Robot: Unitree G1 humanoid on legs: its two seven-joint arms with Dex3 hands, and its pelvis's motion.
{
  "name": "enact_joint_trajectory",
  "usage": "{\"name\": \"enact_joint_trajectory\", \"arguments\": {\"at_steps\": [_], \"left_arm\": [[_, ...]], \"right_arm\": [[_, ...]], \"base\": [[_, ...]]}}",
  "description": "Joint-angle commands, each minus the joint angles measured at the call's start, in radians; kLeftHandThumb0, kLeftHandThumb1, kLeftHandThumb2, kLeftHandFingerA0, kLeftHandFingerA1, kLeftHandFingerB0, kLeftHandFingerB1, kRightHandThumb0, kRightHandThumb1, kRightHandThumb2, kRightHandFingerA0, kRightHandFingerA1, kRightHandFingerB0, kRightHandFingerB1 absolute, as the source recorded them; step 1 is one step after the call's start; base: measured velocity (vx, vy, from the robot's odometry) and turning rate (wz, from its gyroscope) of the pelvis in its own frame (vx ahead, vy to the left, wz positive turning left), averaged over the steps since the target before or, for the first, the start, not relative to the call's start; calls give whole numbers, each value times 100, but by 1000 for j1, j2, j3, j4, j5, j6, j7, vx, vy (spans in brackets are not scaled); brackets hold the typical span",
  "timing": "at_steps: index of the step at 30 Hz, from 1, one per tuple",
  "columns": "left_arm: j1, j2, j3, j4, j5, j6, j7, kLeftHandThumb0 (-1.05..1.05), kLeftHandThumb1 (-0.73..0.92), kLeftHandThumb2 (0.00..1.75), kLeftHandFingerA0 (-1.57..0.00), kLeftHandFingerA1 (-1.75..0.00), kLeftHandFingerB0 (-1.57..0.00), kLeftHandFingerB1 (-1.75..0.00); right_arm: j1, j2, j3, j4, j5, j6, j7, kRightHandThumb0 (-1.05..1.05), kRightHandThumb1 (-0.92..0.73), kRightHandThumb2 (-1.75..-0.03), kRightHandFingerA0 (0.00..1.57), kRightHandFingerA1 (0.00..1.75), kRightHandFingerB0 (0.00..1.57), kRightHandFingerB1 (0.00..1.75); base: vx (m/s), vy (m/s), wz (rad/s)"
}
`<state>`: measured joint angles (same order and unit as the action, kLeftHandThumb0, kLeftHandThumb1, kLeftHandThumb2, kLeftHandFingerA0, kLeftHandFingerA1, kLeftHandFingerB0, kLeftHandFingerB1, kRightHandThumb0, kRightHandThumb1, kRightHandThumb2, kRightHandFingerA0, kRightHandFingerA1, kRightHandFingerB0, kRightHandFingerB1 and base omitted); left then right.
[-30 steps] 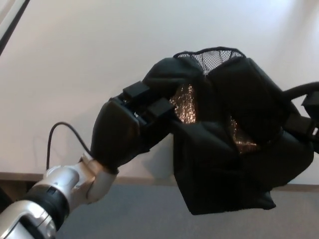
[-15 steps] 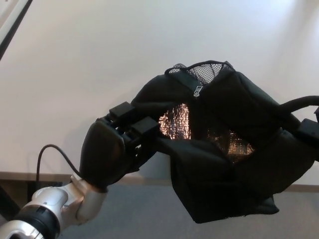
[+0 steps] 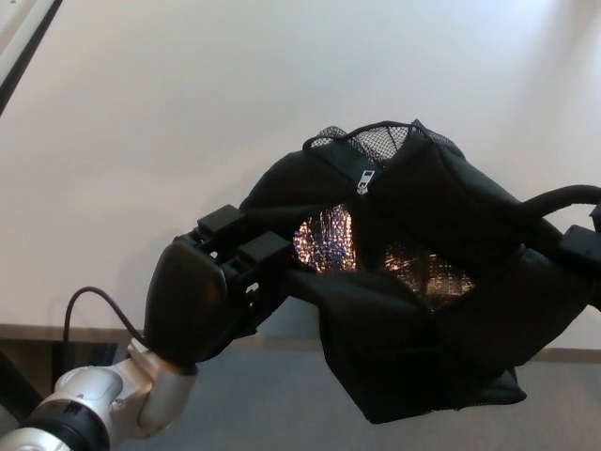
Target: A lunch bag is kept on the middle of the desk and the robot uses both its hands to grab the opening of the bag from the left and right and moves its hands away from each other to spread the bag open
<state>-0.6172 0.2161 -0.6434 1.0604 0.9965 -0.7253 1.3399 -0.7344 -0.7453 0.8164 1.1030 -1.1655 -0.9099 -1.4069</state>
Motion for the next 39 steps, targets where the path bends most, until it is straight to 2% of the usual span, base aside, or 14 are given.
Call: {"name": "enact_joint_trajectory", "arguments": {"at_steps": [1, 5, 6, 10, 12, 17, 18, 19, 20, 21, 23, 28, 32, 39], "left_arm": [[25, 34, 29, 33, -37, 24, 16, -7, 49, 104, -91, -154, -93, -127], [21, 23, 27, 27, -31, 31, 17, -7, 51, 105, -94, -152, -94, -128], [19, 20, 28, 24, -35, 26, 9, -6, 49, 107, -96, -145, -95, -125], [12, 14, 30, 19, -36, 19, 0, -4, 49, 107, -99, -142, -96, -123], [-17, 16, 38, 9, -41, 14, -20, -4, 46, 103, -100, -124, -100, -109], [-128, 27, 60, -26, -34, 18, -51, -11, 55, 97, -91, -143, -91, -124], [-156, 28, 69, -36, -39, 34, -80, -10, 58, 89, -83, -152, -86, -127], [-192, 28, 77, -38, -38, 60, -95, -15, 65, 82, -89, -140, -87, -121], [-206, 28, 80, -38, -38, 71, -100, -15, 65, 82, -89, -140, -87, -121], [-228, 32, 81, -32, -33, 73, -98, -17, 68, 77, -91, -140, -88, -121], [-266, 50, 86, -36, -27, 72, -107, -18, 63, 71, -92, -141, -92, -119], [-284, 82, 89, -32, -32, 40, -109, -12, 57, 87, -93, -131, -96, -105], [-263, 108, 92, -22, -29, 33, -58, -15, 54, 96, -93, -138, -92, -125], [-260, 146, 101, 0, -39, 27, -47, -12, 50, 104, -92, -146, -91, -125]], "right_arm": [[27, -23, -18, 43, 24, 13, 51, -18, -63, -57, 85, 174, 68, 156], [37, -24, 0, 35, -5, 37, 24, -15, -59, -56, 79, 173, 69, 160], [46, -19, 2, 29, -8, 48, 24, -24, -67, -61, 90, 173, 69, 153], [60, -10, -8, 19, 13, 26, 47, -20, -61, -59, 84, 166, 74, 148], [41, 10, -24, 14, 34, 14, 67, -19, -64, -58, 82, 167, 73, 143], [-60, 84, -93, 6, 104, 4, 184, -16, -62, -56, 80, 168, 67, 150], [-91, 102, -113, 11, 128, -7, 232, -17, -63, -58, 81, 163, 69, 141], [-127, 133, -135, 22, 154, -10, 262, -15, -61, -59, 83, 162, 75, 127], [-141, 146, -146, 27, 165, -12, 275, -15, -61, -59, 83, 162, 75, 127], [-158, 165, -159, 29, 176, 7, 306, -16, -59, -58, 82, 160, 80, 111], [-197, 215, -184, 51, 195, 51, 348, -15, -62, -56, 80, 168, 69, 149], [-244, 290, -225, 99, 225, 84, 416, -19, -59, -57, 79, 164, 70, 148], [-268, 357, -249, 138, 240, 131, 458, -19, -61, -57, 79, 166, 71, 149], [-270, 402, -273, 167, 264, 146, 505, -20, -64, -58, 77, 166, 67, 151]], "base": [[0, 0, 0], [0, 0, 0], [0, 0, 0], [0, 0, 0], [0, 0, 0], [0, 0, 0], [0, 0, 0], [0, 0, 0], [0, 0, 0], [0, 0, 0], [0, 0, 0], [0, 0, 0], [0, 0, 0], [0, 0, 0]]}}
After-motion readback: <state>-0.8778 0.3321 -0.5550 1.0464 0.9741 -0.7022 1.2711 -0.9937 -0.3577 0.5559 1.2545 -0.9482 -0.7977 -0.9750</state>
